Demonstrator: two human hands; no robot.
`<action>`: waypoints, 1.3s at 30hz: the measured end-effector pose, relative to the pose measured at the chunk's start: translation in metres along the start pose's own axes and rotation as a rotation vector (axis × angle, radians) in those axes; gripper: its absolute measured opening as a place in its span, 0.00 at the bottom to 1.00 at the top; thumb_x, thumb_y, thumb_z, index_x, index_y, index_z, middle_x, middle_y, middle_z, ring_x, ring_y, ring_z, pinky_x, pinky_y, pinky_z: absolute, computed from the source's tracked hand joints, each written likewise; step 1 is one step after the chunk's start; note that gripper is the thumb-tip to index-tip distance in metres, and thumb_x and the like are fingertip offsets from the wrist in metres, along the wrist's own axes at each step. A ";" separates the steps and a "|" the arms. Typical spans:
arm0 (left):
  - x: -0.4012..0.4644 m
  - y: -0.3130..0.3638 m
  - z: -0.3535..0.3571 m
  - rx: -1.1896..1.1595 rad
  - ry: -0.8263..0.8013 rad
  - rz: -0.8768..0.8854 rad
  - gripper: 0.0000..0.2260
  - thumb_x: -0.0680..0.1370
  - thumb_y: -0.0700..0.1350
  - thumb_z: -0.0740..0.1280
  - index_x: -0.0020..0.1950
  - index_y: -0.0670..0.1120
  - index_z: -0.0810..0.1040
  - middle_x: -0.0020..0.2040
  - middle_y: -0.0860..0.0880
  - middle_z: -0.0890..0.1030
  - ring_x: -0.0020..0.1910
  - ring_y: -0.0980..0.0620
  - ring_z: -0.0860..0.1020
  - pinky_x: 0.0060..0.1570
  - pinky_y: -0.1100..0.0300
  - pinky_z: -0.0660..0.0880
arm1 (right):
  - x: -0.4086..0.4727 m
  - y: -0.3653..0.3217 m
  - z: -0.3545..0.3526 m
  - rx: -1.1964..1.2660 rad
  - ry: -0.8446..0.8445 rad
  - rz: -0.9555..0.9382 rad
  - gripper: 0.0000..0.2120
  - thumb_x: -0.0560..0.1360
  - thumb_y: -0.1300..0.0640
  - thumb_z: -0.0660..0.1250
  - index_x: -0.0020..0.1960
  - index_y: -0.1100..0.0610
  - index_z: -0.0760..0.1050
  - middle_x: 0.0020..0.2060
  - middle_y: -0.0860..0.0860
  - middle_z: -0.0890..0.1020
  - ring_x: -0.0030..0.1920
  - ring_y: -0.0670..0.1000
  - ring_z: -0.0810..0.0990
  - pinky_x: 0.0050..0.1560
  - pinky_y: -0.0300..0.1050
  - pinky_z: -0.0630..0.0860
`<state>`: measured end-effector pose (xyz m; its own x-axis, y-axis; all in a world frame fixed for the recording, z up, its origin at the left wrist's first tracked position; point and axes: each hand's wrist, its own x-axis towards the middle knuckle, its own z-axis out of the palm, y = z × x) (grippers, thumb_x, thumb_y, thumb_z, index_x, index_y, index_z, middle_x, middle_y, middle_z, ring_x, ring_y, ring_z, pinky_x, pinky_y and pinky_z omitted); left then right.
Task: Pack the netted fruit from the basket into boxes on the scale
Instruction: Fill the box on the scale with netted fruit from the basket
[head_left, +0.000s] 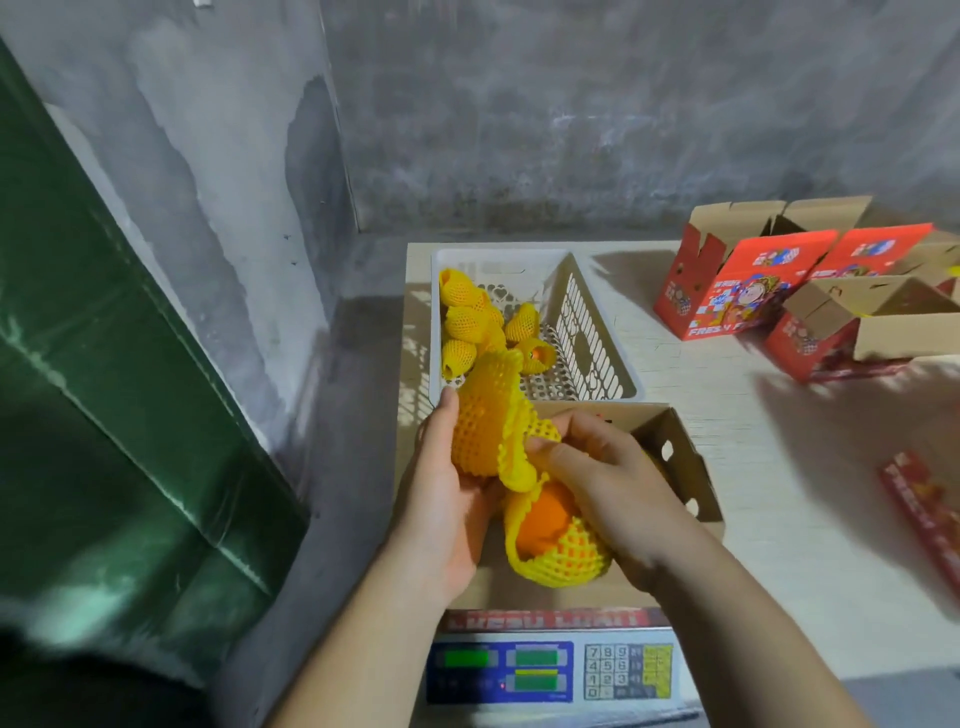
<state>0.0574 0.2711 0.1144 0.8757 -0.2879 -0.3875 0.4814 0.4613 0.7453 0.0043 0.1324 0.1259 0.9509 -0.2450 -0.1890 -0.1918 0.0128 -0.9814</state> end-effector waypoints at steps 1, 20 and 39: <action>0.000 0.000 -0.001 0.021 0.006 0.016 0.15 0.85 0.55 0.63 0.65 0.48 0.80 0.62 0.41 0.85 0.58 0.41 0.85 0.55 0.46 0.84 | 0.000 0.000 -0.002 0.022 0.020 -0.004 0.06 0.80 0.57 0.71 0.50 0.61 0.81 0.44 0.65 0.86 0.40 0.58 0.84 0.47 0.54 0.81; -0.006 0.009 -0.030 0.031 -0.105 0.131 0.24 0.72 0.53 0.76 0.67 0.58 0.77 0.62 0.40 0.79 0.45 0.46 0.87 0.44 0.56 0.82 | 0.019 0.026 -0.038 -0.515 0.398 -0.359 0.10 0.75 0.44 0.68 0.44 0.51 0.79 0.36 0.45 0.81 0.38 0.45 0.79 0.40 0.48 0.75; 0.009 0.003 -0.033 0.184 -0.180 -0.014 0.29 0.69 0.54 0.77 0.68 0.55 0.75 0.53 0.41 0.82 0.40 0.49 0.84 0.40 0.59 0.81 | 0.026 0.017 -0.048 -0.456 0.340 -0.456 0.17 0.73 0.35 0.72 0.56 0.43 0.75 0.46 0.41 0.81 0.47 0.43 0.81 0.45 0.42 0.76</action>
<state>0.0679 0.2975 0.0950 0.8408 -0.4451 -0.3080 0.4644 0.3010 0.8329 0.0143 0.0799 0.1059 0.8466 -0.4183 0.3291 0.0525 -0.5496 -0.8338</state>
